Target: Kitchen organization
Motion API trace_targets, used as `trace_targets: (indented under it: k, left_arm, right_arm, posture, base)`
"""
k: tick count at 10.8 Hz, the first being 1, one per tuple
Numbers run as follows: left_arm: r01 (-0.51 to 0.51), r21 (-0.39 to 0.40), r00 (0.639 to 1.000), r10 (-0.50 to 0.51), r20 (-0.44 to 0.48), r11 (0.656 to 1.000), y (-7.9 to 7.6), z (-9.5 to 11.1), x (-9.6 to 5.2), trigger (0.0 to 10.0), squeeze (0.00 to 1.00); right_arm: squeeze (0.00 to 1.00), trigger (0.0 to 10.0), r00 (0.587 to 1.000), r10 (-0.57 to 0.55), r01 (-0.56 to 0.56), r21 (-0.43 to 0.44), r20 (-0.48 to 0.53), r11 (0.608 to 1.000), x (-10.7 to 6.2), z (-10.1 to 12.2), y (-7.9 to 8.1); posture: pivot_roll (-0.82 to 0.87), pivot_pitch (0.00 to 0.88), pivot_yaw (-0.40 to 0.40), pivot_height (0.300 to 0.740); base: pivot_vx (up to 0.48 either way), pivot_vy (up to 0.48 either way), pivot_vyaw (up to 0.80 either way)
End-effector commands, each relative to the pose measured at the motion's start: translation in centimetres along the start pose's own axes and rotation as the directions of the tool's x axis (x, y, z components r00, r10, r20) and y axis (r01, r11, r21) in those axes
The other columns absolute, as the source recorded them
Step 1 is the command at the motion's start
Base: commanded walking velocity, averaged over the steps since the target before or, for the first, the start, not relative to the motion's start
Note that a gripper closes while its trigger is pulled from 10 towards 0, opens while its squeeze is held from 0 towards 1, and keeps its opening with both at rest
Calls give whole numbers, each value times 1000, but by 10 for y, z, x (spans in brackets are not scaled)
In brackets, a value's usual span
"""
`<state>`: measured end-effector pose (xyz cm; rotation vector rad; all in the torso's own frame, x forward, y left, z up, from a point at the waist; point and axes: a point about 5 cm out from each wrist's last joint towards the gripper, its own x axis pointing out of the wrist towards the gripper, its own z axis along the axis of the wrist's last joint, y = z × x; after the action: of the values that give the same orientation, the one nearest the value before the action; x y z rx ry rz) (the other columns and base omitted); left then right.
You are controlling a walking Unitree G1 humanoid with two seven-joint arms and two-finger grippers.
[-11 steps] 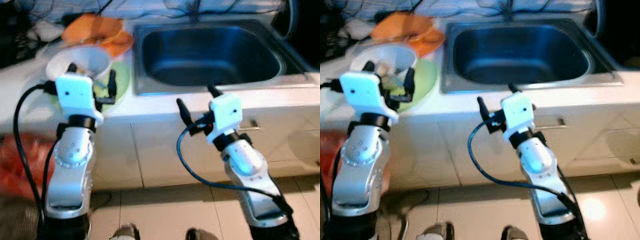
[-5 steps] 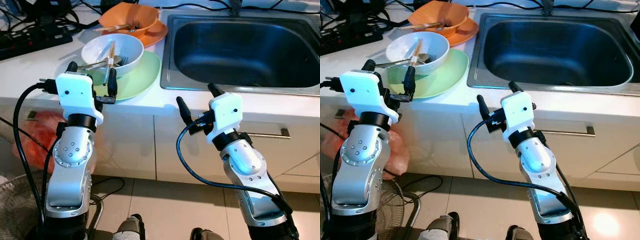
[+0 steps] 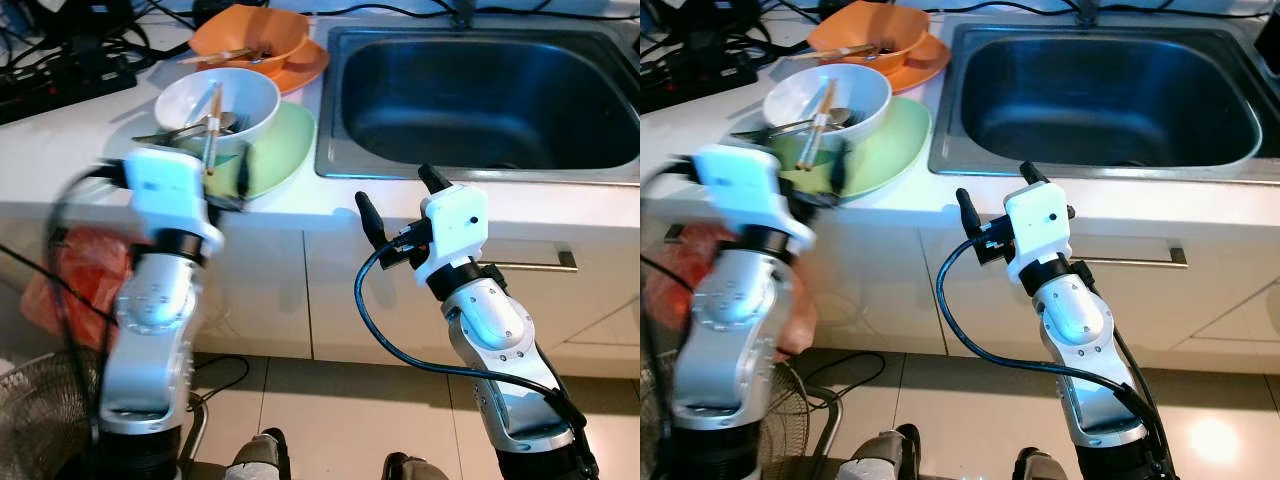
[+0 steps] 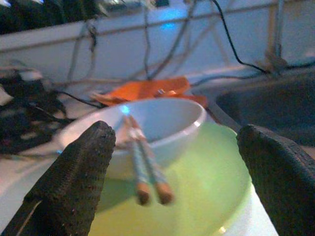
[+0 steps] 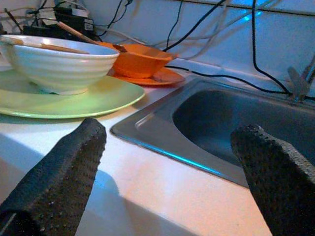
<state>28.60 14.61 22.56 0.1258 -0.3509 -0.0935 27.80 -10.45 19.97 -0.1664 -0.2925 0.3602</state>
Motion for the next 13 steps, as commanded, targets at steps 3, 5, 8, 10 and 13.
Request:
trace_targets:
  k: [3,5,8,10,13]
  left_arm:
    - [17,8,999,-16,-41,1000,1,-10,0,10000,0]
    - [1,17,999,0,-49,1000,6,-13,1,10000,0]
    - [-9,34,999,10,-46,999,13,-19,9,9020,0]
    - [6,37,1000,-4,-30,999,13,-19,11,1882,0]
    - [23,21,1000,-23,-20,1000,9,-20,13,0,0]
  right_arm:
    - [0,10000,1000,-8,8,-2,1,1000,1,0,0]
    - [0,10000,1000,-8,8,-1,2,1000,1,0,0]
    - [0,10000,1000,-8,8,4,4,1000,1,0,1]
    - [0,10000,1000,-12,12,6,4,1000,0,0,1]
    - [0,10000,1000,-16,16,6,4,1000,0,0,1]
  posture:
    - [52,178,46,740]
    - [53,177,47,740]
    - [48,178,49,740]
    - [47,178,50,740]
    - [43,179,55,740]
  base:
    - [0,0,0]
    - [0,0,0]
    - [0,0,0]
    - [0,0,0]
    - [0,0,0]
